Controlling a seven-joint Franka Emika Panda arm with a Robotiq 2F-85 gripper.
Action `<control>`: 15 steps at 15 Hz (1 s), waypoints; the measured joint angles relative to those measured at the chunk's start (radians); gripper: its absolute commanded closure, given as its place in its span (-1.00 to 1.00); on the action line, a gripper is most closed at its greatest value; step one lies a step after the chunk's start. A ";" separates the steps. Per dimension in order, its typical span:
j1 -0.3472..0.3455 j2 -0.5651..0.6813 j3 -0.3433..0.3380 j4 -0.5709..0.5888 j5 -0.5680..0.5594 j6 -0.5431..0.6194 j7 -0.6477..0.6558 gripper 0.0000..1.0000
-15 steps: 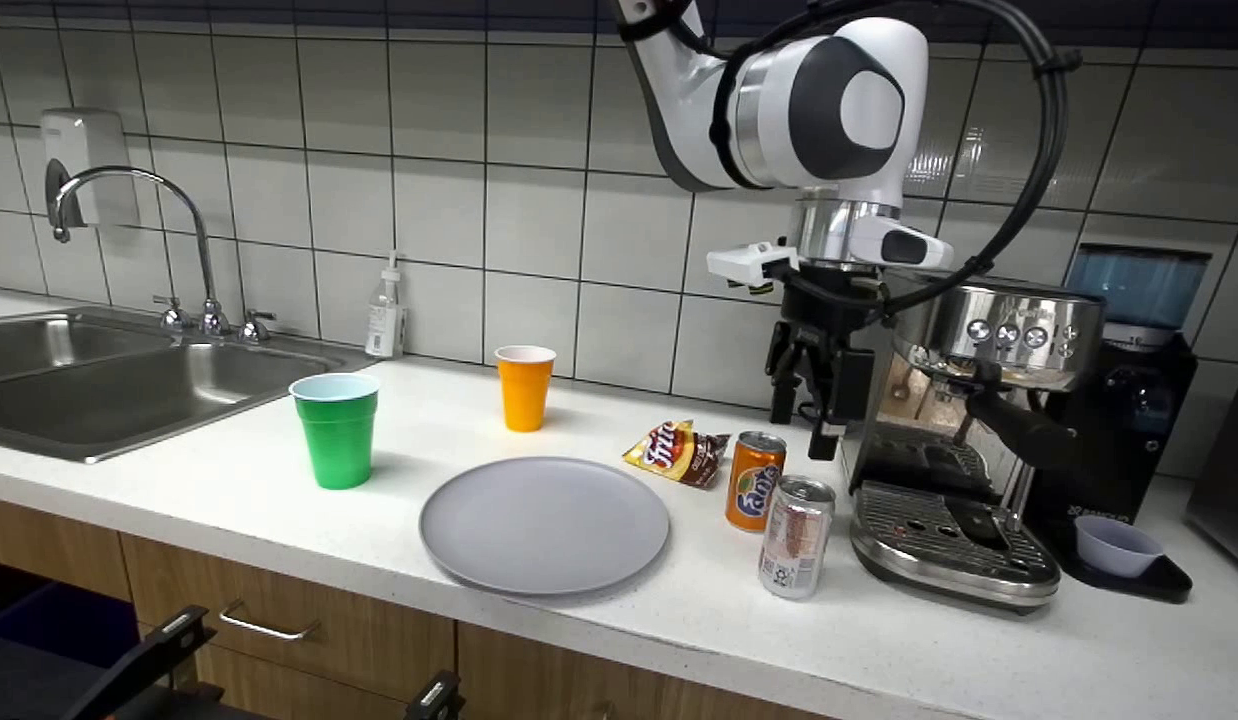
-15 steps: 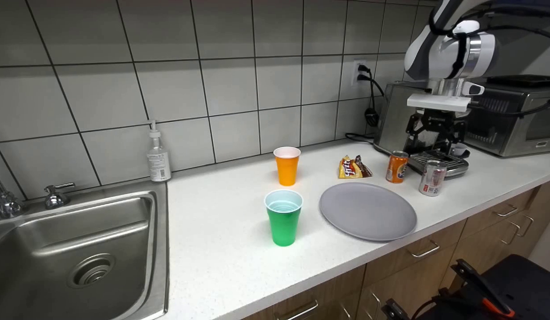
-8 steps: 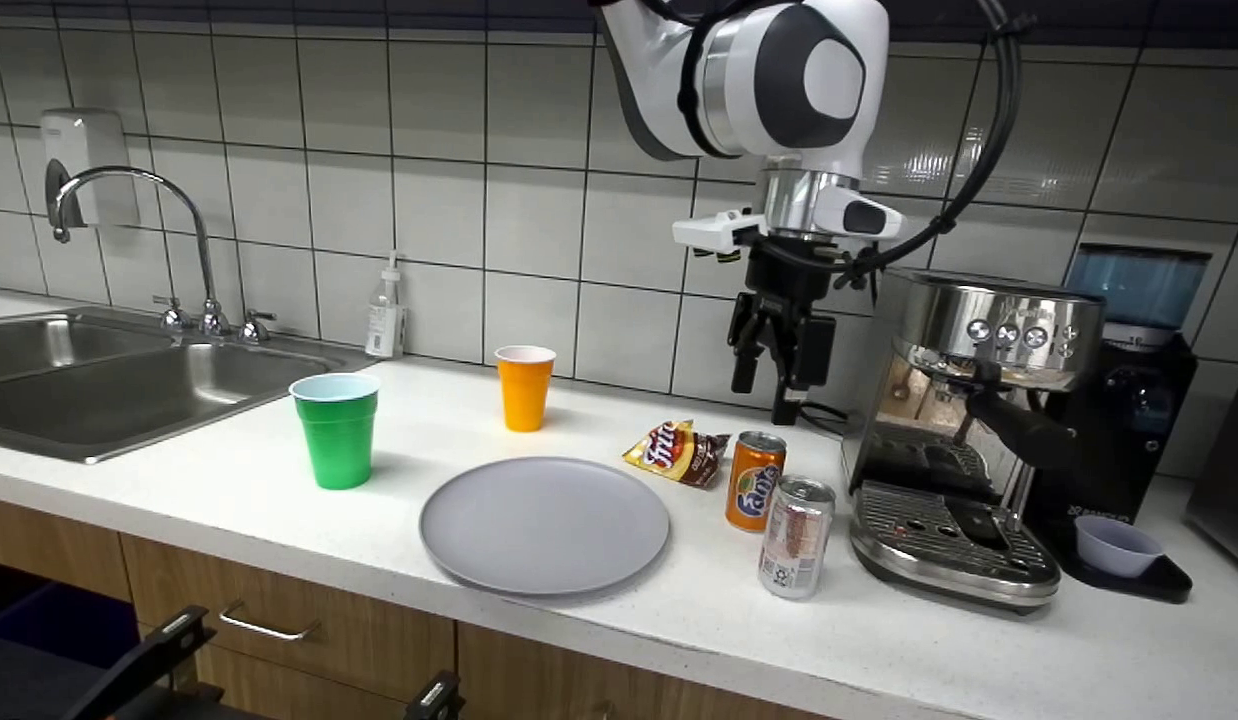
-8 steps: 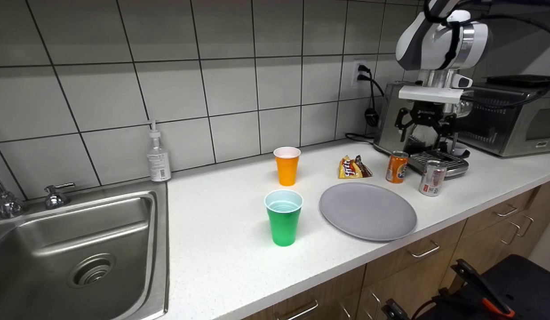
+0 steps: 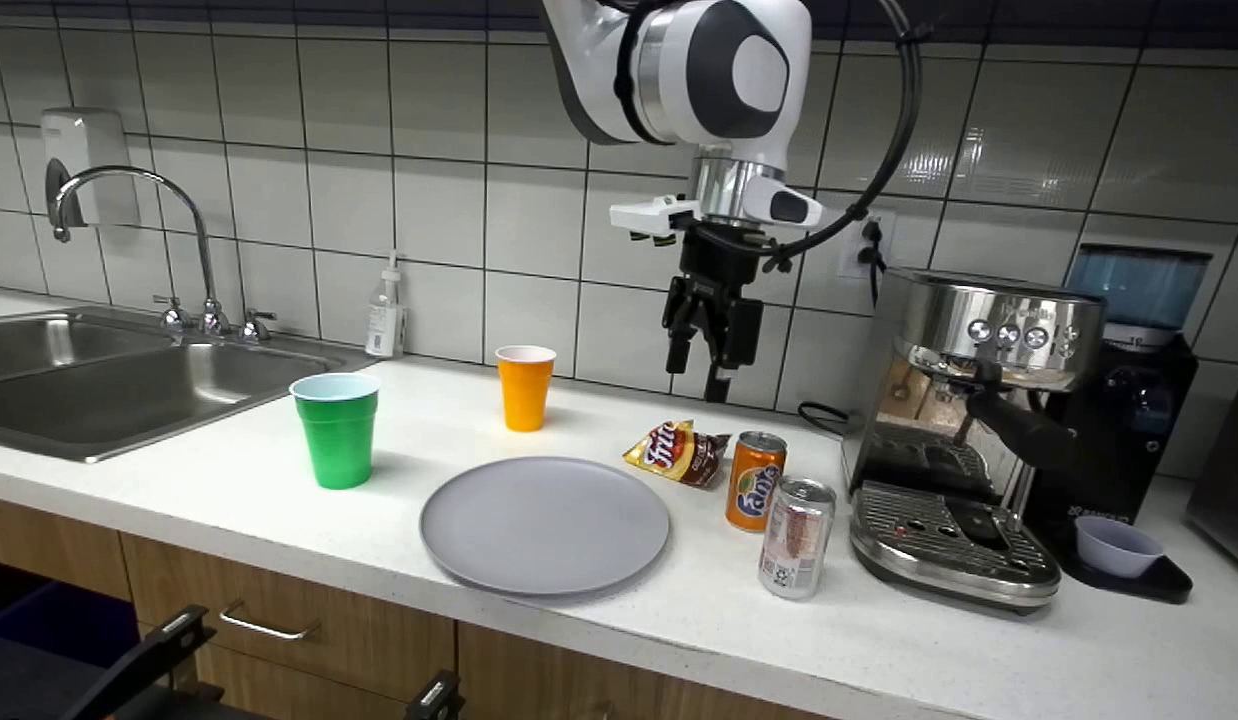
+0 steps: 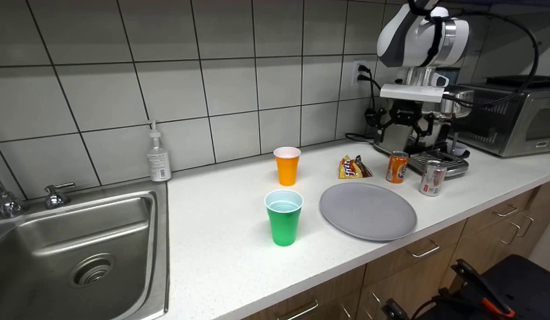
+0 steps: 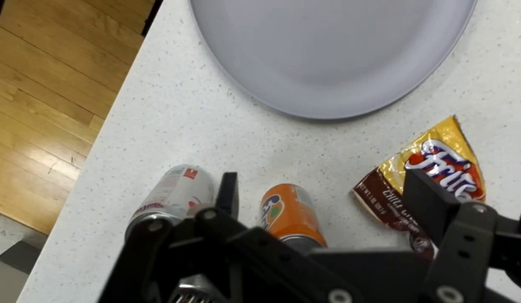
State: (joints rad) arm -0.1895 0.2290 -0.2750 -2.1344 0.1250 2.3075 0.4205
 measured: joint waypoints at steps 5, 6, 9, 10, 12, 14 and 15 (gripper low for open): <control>0.044 -0.035 0.047 -0.032 0.000 0.002 0.000 -1.00; 0.053 -0.041 0.057 -0.037 0.000 0.003 0.000 -1.00; 0.078 -0.052 0.083 -0.047 0.000 0.010 0.000 -1.00; 0.087 -0.054 0.090 -0.050 0.000 0.015 0.000 -1.00; 0.103 -0.054 0.107 -0.054 0.001 0.034 0.001 -1.00; 0.120 -0.054 0.121 -0.058 0.001 0.061 0.006 -1.00; 0.127 -0.054 0.127 -0.058 0.001 0.075 0.009 -1.00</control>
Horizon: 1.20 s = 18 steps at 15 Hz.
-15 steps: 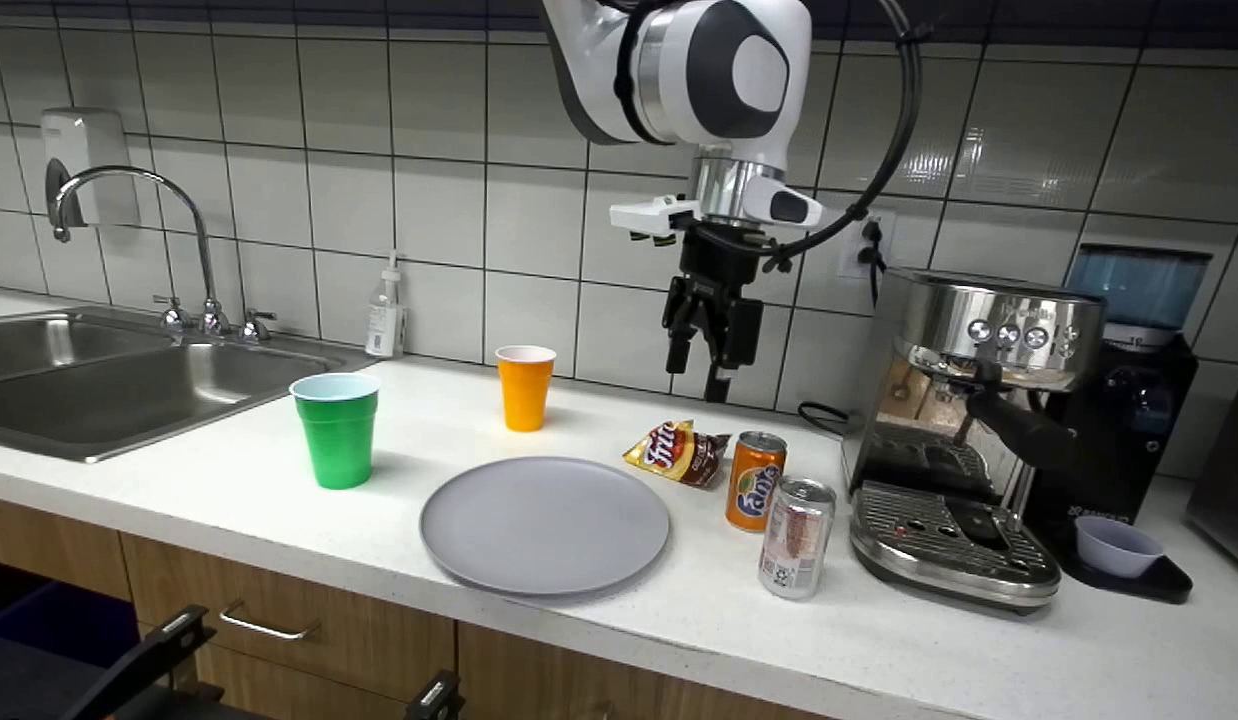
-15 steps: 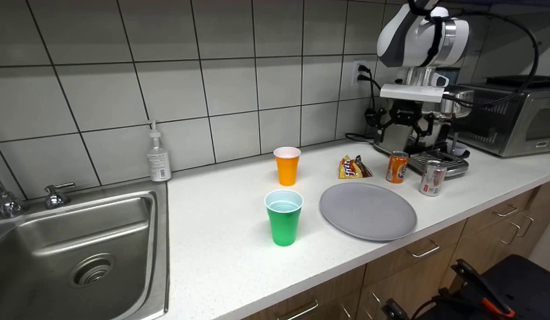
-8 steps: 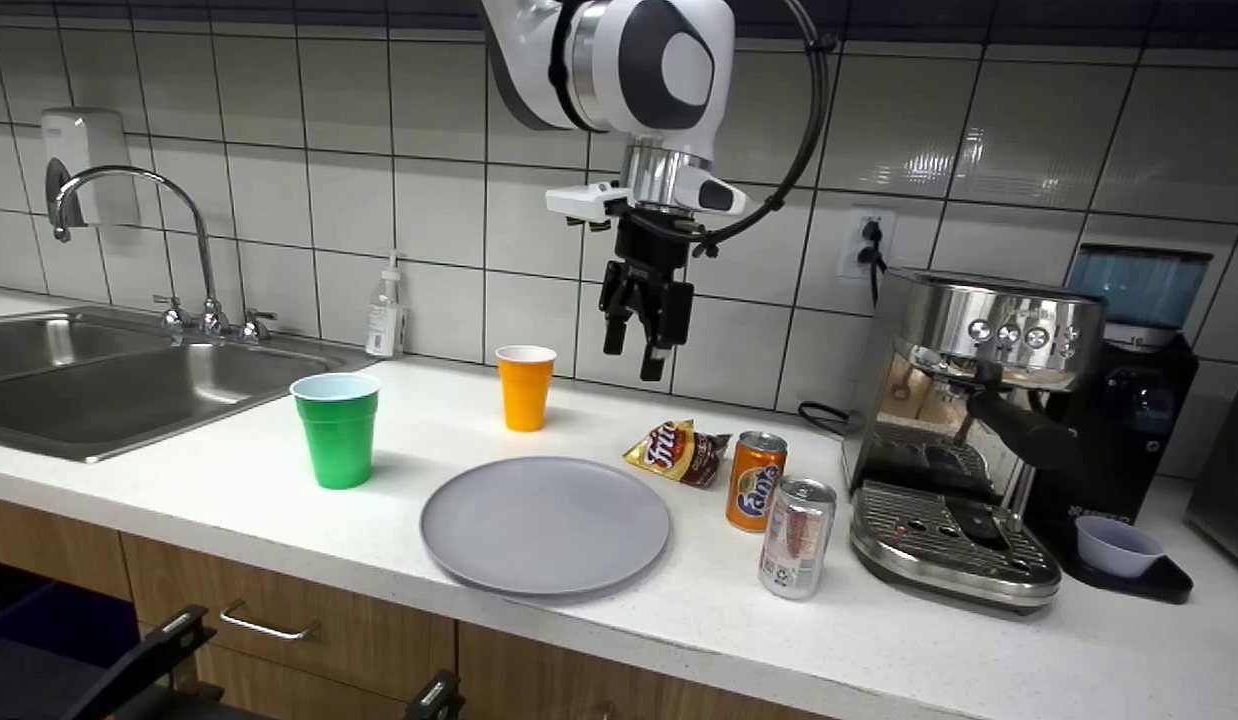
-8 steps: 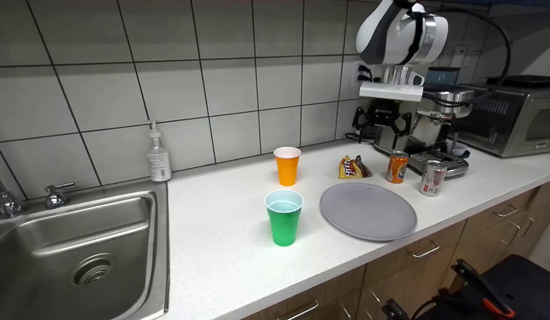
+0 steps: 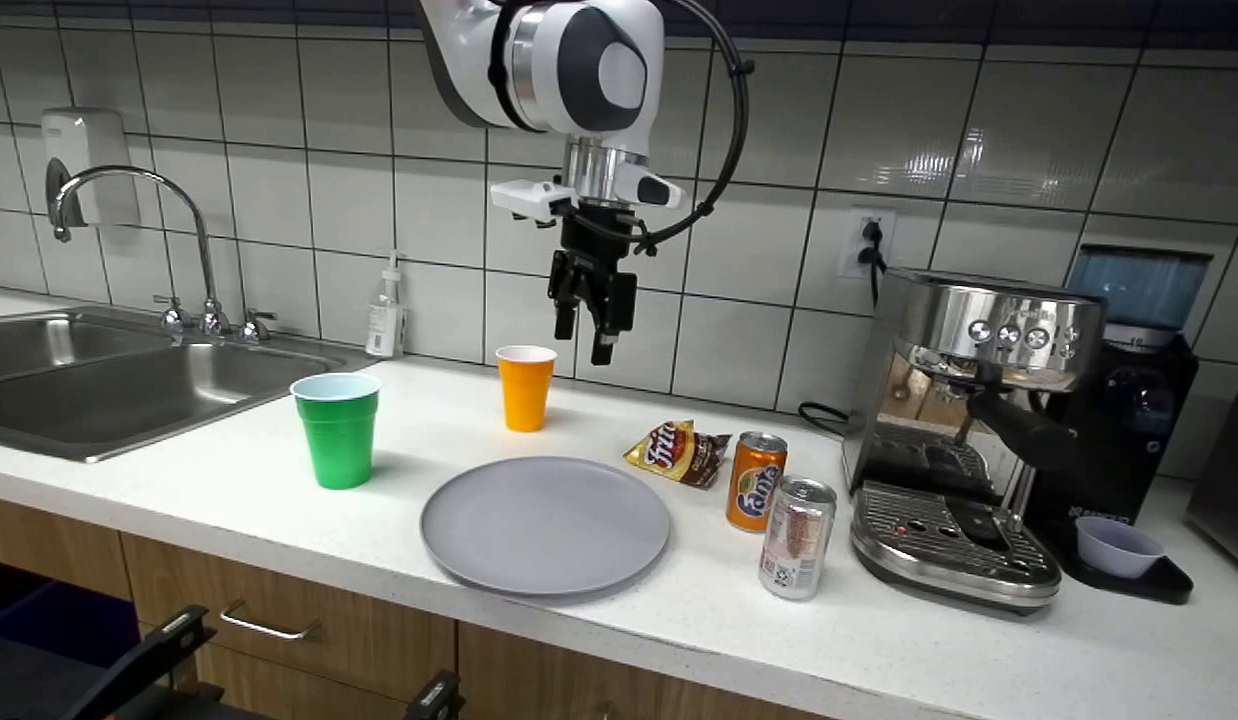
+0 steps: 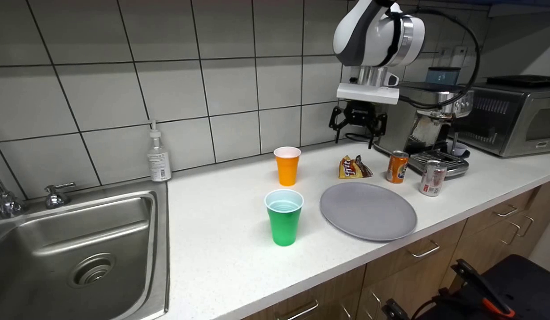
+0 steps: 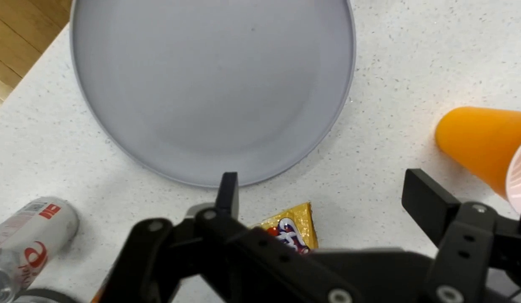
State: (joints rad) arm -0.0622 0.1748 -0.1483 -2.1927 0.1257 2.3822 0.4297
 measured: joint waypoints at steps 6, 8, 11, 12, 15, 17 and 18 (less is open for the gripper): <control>0.041 0.016 0.025 0.000 0.000 0.082 0.037 -1.00; 0.054 0.031 0.033 0.004 0.000 0.110 0.053 -1.00; 0.077 0.063 0.034 0.018 -0.001 0.150 0.080 -1.00; 0.083 0.075 0.034 0.026 -0.001 0.162 0.088 -1.00; 0.098 0.115 0.034 0.059 -0.002 0.185 0.116 -1.00; 0.105 0.140 0.034 0.083 -0.002 0.192 0.130 -1.00; 0.109 0.152 0.034 0.095 -0.002 0.194 0.137 -1.00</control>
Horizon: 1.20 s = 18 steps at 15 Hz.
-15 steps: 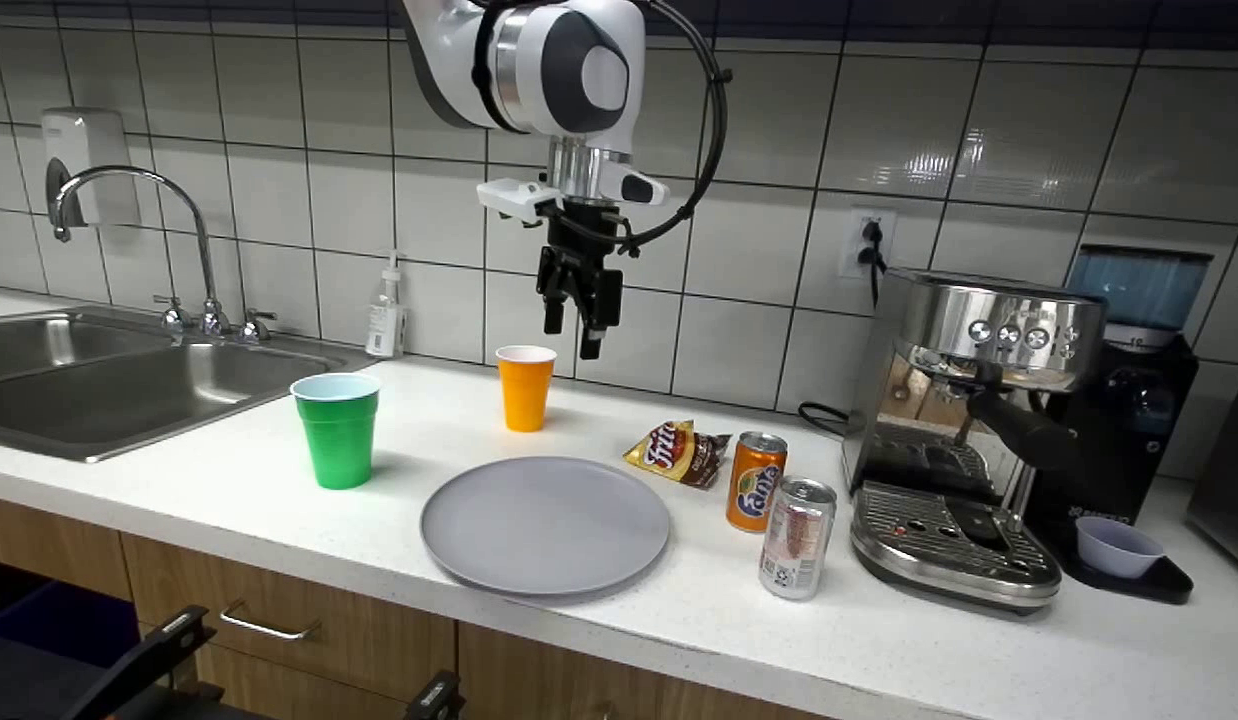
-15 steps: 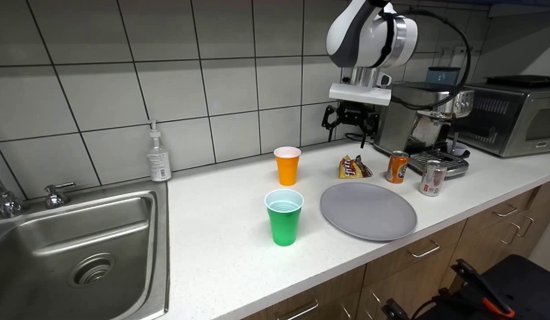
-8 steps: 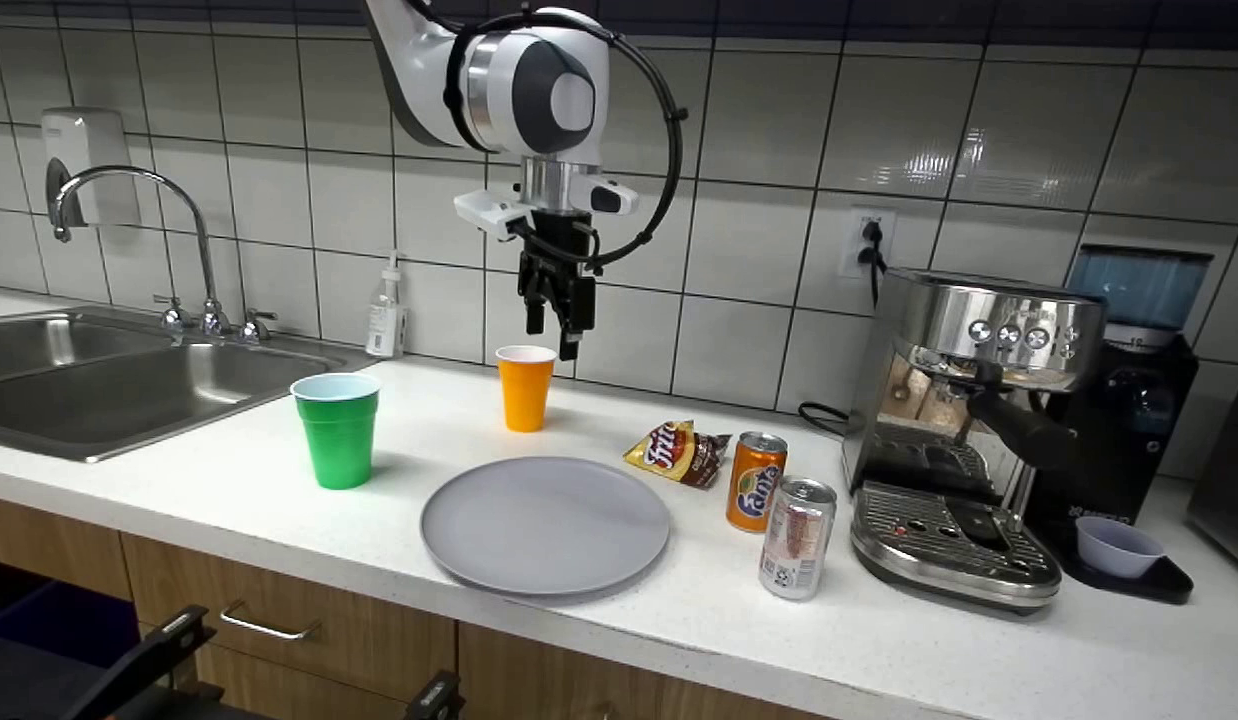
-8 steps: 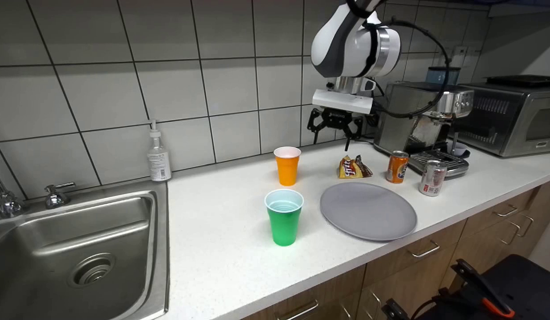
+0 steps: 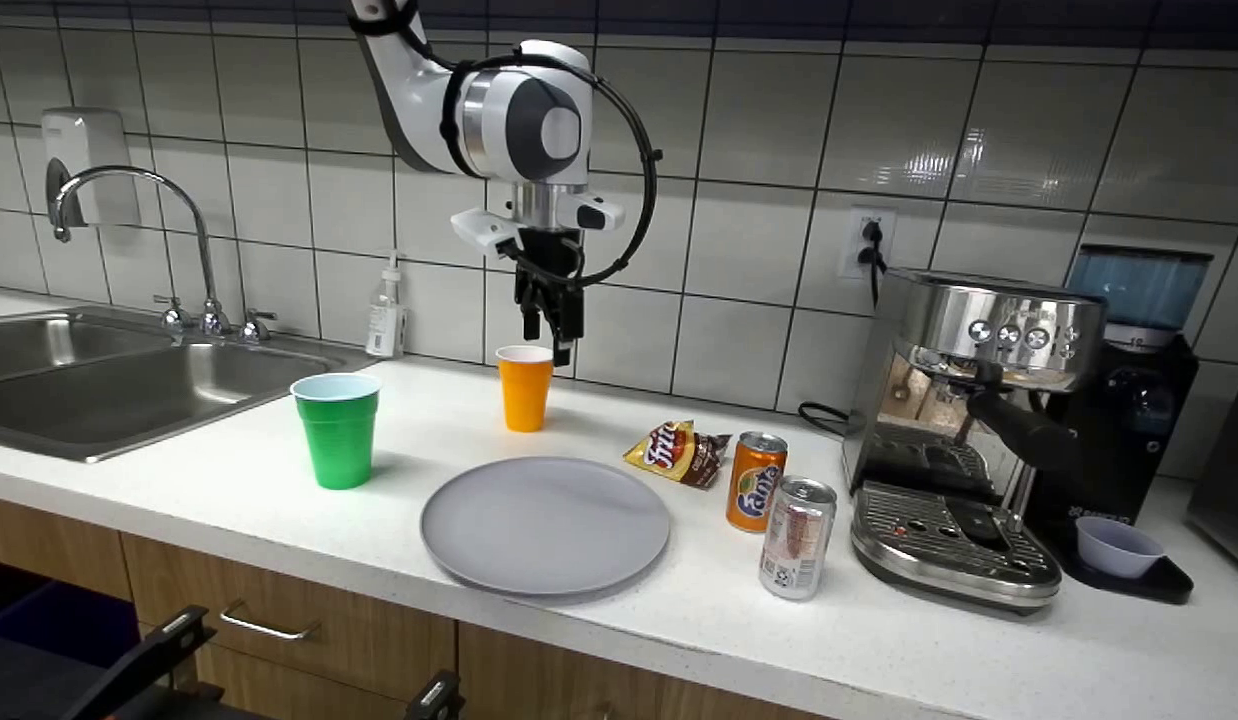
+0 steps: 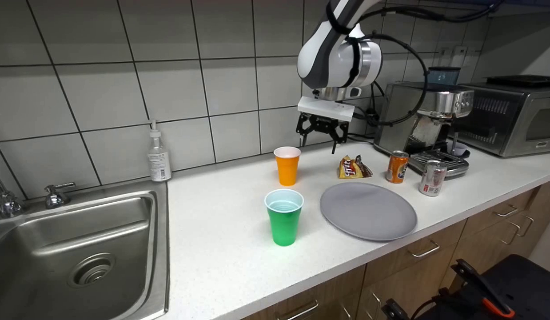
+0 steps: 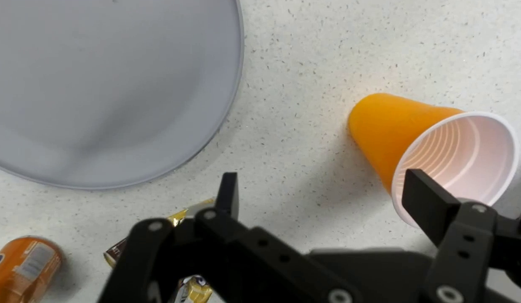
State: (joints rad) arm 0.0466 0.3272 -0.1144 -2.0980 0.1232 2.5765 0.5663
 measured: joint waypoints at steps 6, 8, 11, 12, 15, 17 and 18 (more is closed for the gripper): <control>0.020 0.068 -0.002 0.071 0.000 0.012 0.031 -1.00; 0.028 0.087 -0.003 0.093 -0.005 0.016 0.043 -1.00; 0.041 0.119 -0.006 0.125 -0.008 0.017 0.062 -1.00; 0.045 0.129 -0.007 0.134 -0.008 0.017 0.064 -1.00; 0.055 0.157 -0.013 0.159 -0.008 0.017 0.071 -1.00; 0.058 0.171 -0.016 0.174 -0.008 0.017 0.075 -1.00; 0.058 0.178 -0.017 0.180 -0.008 0.017 0.076 -1.00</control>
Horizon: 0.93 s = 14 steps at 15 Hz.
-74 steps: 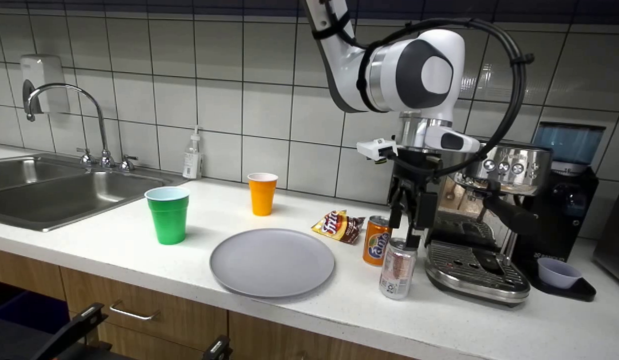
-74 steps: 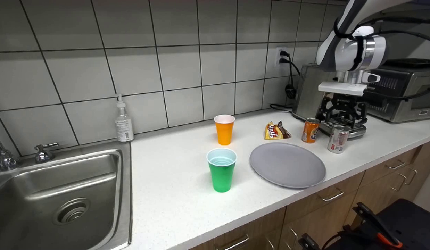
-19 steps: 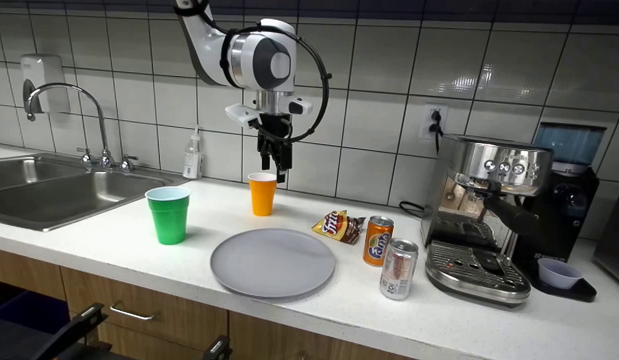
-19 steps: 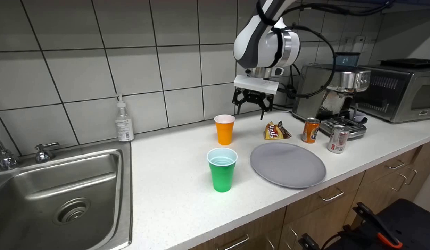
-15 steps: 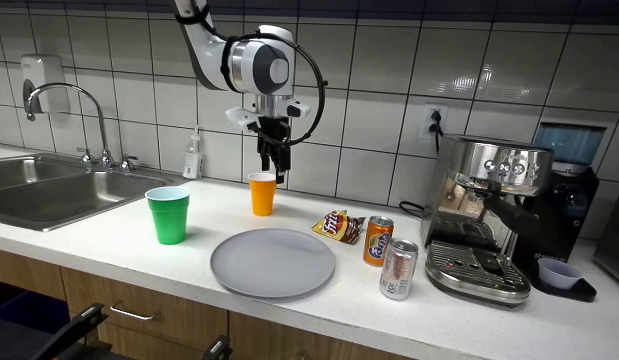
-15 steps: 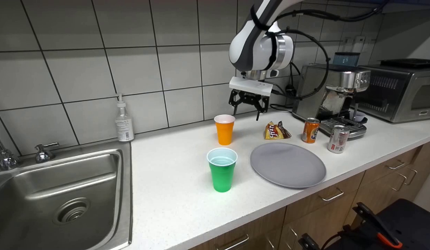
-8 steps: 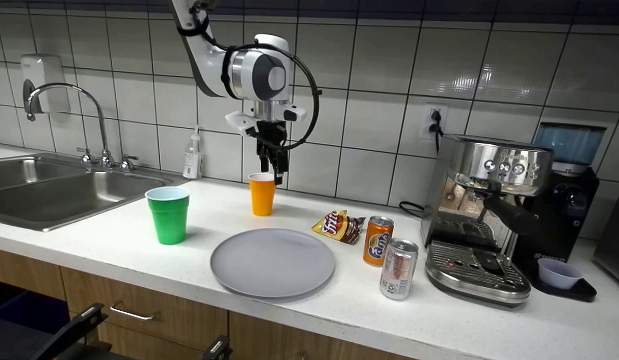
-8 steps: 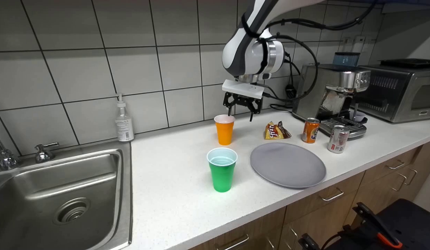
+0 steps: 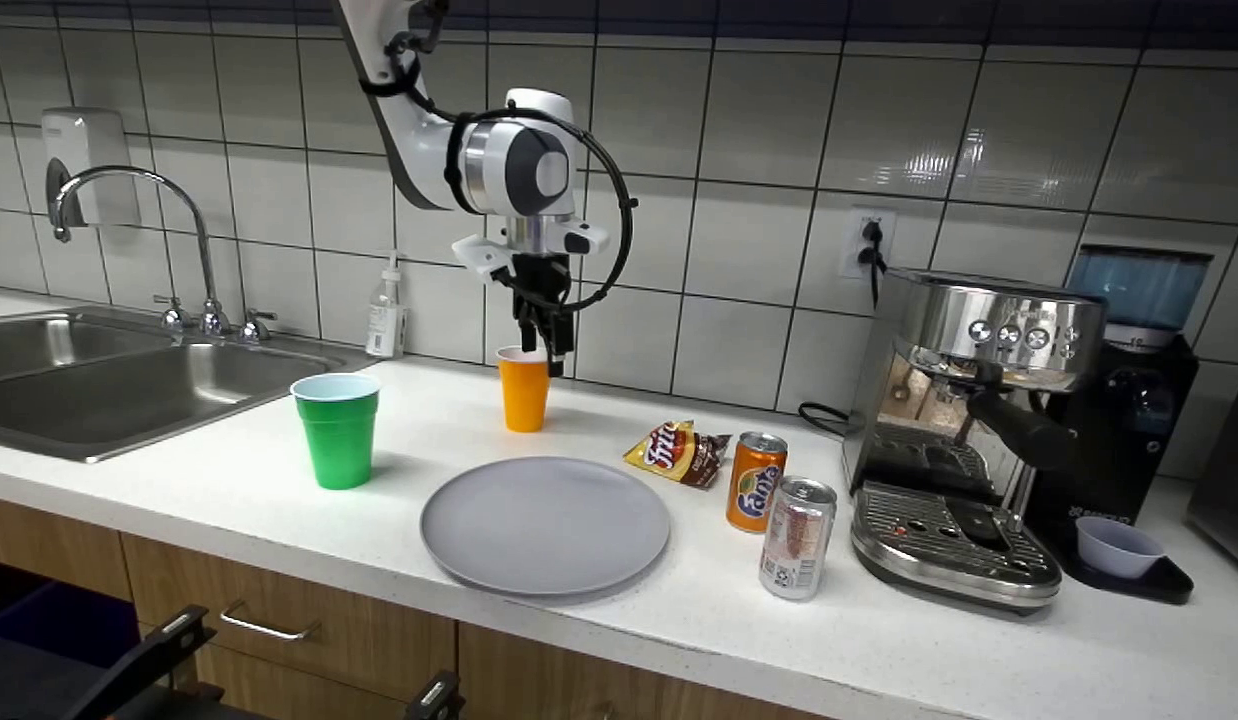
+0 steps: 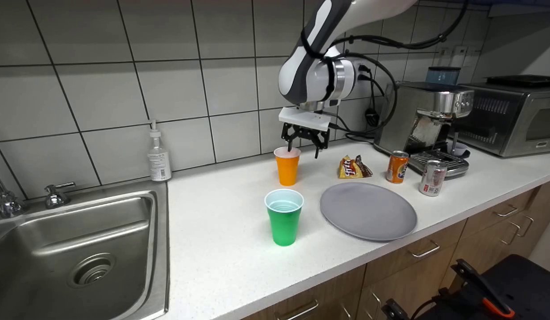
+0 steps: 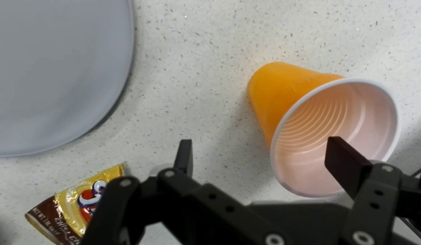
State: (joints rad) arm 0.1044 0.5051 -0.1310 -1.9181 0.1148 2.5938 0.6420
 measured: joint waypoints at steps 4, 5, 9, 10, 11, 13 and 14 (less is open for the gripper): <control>0.000 0.020 -0.006 0.017 0.000 0.000 0.001 -1.00; 0.001 0.025 -0.008 0.020 0.000 0.000 0.002 -1.00; 0.002 0.036 -0.012 0.024 0.000 -0.001 0.002 -0.89; 0.002 0.038 -0.012 0.024 0.000 -0.001 0.002 -0.47; 0.002 0.040 -0.012 0.024 0.000 -0.001 0.002 -0.40; 0.003 0.044 -0.012 0.026 0.000 -0.001 0.002 -0.21; 0.003 0.046 -0.012 0.027 0.000 -0.001 0.002 -0.06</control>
State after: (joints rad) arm 0.1074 0.5510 -0.1426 -1.8916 0.1148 2.5928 0.6442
